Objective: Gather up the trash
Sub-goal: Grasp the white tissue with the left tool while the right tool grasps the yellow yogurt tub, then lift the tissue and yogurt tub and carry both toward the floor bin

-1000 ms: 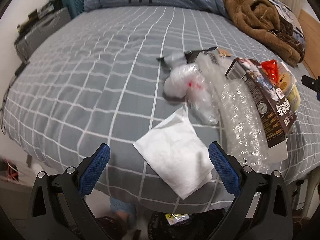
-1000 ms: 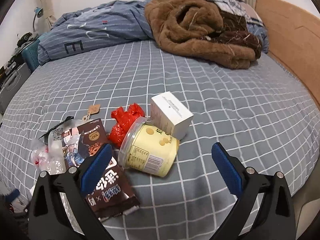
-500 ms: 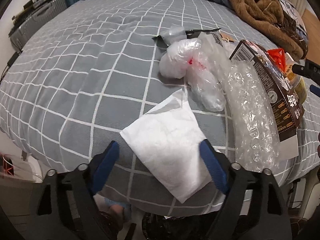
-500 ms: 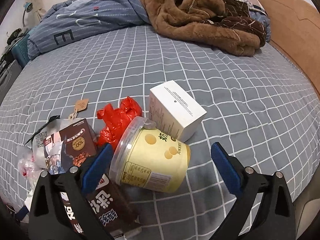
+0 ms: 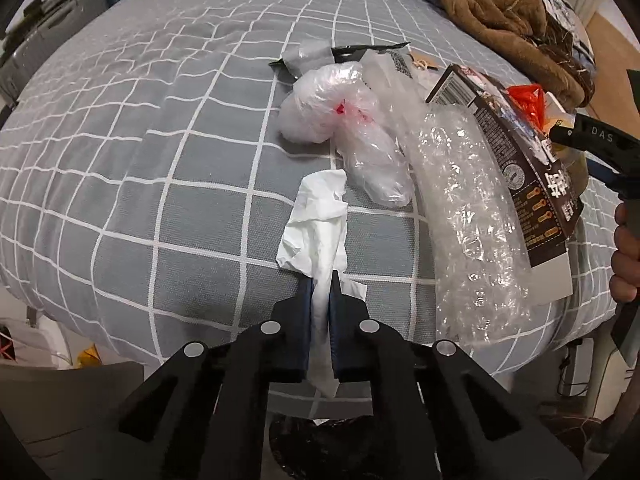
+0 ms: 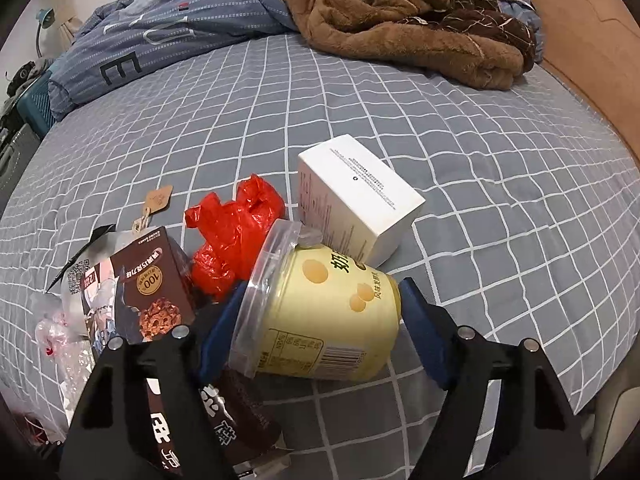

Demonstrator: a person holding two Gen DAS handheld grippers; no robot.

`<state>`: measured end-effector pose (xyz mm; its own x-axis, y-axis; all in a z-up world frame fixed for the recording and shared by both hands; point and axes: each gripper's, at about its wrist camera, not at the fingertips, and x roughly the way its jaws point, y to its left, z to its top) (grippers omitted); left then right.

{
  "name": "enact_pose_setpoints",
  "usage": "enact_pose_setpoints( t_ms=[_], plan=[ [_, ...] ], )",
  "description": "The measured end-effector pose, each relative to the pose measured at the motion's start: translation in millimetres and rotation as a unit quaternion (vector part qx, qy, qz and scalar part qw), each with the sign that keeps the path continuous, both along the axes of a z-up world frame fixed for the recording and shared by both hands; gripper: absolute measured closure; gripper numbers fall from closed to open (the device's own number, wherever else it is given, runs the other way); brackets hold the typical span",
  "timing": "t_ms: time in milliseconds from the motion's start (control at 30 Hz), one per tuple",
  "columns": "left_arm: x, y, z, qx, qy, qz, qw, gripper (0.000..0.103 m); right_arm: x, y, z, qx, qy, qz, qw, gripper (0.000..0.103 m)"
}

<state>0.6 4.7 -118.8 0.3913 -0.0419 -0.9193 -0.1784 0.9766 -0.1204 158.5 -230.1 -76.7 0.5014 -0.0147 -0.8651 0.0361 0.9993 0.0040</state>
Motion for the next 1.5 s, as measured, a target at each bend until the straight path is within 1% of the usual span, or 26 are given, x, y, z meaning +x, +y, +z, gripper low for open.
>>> enact_pose_setpoints(
  t_ms=[233, 400, 900, 1167, 1500],
  plan=[
    [-1, 1, 7, 0.001, -0.012, -0.003, 0.9999, 0.098, -3, 0, 7, -0.001, -0.005, 0.002, 1.000, 0.032],
    [2, 2, 19, 0.032, -0.036, -0.003, 0.9988, 0.098, -9, 0, 18, -0.014, -0.022, 0.004, 1.000, 0.034],
    [6, 6, 45, 0.034, -0.074, 0.002, 0.9967, 0.098, -35, -5, 48, -0.012, -0.057, 0.007, 0.998, 0.036],
    [6, 1, 52, 0.039, -0.083, -0.003, 0.9958, 0.098, -50, -6, 60, -0.010, -0.072, 0.011, 0.997, 0.037],
    [1, -7, 59, 0.041, -0.091, -0.010, 0.9950, 0.098, -75, -11, 85, -0.011, -0.103, 0.012, 0.995, 0.037]
  ],
)
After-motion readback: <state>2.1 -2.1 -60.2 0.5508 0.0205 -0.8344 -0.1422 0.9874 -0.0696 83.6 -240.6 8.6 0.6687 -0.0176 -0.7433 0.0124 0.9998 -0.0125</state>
